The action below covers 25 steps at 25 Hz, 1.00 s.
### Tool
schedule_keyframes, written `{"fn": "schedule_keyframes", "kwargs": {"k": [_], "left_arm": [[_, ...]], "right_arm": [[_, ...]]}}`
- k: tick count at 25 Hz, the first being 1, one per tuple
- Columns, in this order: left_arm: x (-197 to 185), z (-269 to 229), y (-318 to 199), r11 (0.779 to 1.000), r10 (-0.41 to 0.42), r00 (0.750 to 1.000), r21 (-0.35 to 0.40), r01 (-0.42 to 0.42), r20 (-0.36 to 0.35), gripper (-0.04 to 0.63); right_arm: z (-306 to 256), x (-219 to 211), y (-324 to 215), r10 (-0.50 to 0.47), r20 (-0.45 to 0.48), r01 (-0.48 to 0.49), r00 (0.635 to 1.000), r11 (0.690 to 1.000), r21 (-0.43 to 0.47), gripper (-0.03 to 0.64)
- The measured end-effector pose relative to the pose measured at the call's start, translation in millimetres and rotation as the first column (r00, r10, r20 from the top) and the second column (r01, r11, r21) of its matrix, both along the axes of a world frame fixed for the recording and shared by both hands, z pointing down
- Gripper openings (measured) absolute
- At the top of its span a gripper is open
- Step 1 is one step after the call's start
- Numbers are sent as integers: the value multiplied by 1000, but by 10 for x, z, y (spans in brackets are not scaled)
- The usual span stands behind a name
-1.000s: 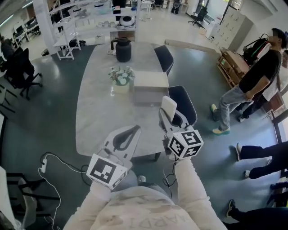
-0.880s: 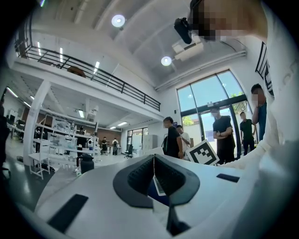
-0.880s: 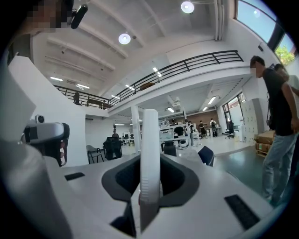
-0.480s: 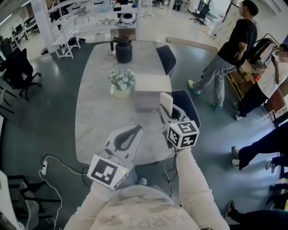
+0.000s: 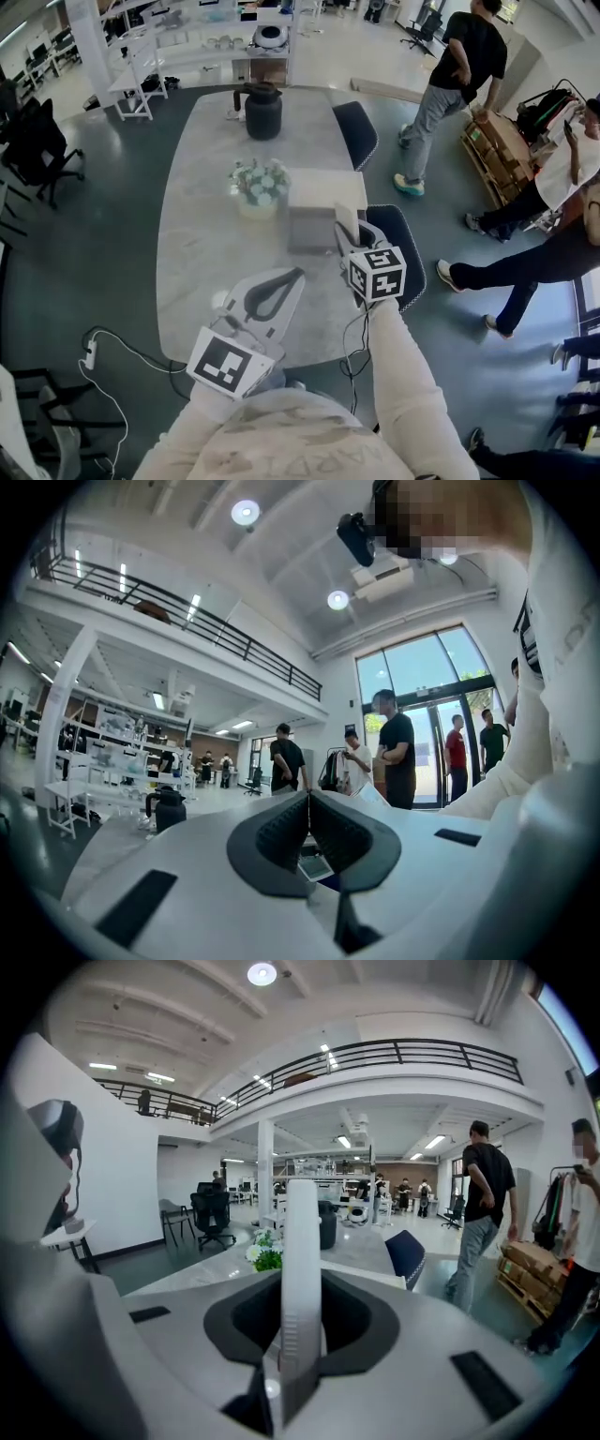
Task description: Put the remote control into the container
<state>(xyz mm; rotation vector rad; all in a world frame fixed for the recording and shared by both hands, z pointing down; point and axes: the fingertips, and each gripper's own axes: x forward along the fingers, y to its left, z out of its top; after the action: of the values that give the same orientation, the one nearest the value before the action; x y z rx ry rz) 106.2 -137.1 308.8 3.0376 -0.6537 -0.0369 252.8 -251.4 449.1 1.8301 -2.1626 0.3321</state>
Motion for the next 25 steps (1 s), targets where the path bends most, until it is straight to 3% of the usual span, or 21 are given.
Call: {"fn": "schedule_keyframes", "kwargs": {"k": [14, 25], "left_arm": [[59, 253, -490, 998, -7, 999, -62, 9, 32, 14], [-46, 423, -772, 993, -40, 998, -111, 45, 48, 14]], "right_arm": [[697, 42, -680, -89, -134, 67, 987, 984, -163, 91], [1253, 10, -987, -205, -248, 122, 947, 943, -311, 91]]}}
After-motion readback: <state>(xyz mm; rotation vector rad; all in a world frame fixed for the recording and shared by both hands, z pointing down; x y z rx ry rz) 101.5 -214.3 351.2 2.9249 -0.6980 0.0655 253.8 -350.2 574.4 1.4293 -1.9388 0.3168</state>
